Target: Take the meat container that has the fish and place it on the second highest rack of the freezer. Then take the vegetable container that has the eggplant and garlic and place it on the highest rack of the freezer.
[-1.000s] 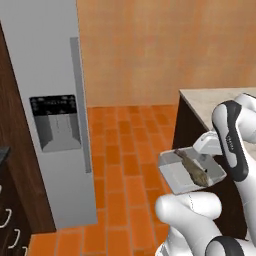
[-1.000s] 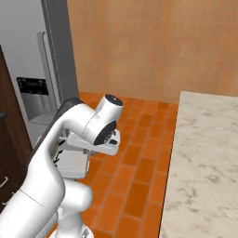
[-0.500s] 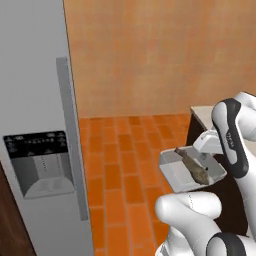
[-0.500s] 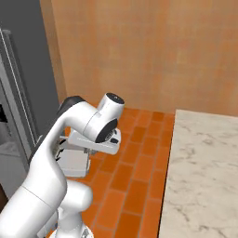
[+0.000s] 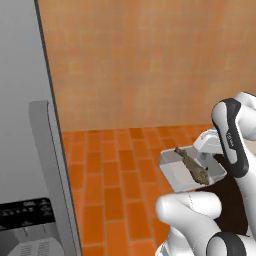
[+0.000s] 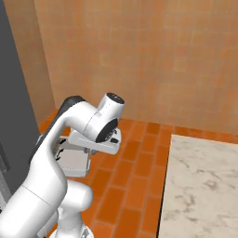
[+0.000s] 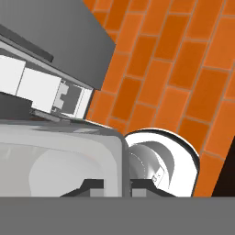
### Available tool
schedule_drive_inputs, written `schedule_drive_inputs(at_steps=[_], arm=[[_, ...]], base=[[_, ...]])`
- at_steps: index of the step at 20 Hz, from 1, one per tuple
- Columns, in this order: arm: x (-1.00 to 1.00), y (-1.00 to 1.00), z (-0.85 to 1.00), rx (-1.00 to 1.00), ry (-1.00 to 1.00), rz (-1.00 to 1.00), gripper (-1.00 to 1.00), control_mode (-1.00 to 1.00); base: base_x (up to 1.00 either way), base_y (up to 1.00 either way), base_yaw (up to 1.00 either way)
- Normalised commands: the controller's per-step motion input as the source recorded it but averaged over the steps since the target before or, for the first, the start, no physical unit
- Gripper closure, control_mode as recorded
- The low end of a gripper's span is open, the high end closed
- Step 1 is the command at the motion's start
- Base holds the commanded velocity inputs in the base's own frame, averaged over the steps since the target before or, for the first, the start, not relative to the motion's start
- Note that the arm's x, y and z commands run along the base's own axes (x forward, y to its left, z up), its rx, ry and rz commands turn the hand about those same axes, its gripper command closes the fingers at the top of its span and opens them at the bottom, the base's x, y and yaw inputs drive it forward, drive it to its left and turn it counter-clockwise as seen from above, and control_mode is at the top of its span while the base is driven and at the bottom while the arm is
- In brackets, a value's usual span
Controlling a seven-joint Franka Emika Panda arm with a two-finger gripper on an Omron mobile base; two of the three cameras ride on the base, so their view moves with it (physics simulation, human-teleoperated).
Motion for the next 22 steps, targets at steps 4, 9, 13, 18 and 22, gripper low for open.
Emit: schedule_drive_inputs(at_steps=[4, 9, 13, 18, 22], arm=[[0.0, 0.0, 0.0, 0.0, 0.0, 0.0, 1.0, 1.0], [0.0, 0.0, 0.0, 0.0, 0.0, 0.0, 1.0, 1.0], [0.0, 0.0, 0.0, 0.0, 0.0, 0.0, 1.0, 1.0], [0.0, 0.0, 0.0, 0.0, 0.0, 0.0, 1.0, 1.0], [0.0, 0.0, 0.0, 0.0, 0.0, 0.0, 1.0, 1.0]], base=[[0.78, 0.0, -0.03], [0.76, 0.0, -0.01], [0.87, 0.01, 0.0], [0.77, 0.23, 0.0], [0.33, 0.29, 0.12]])
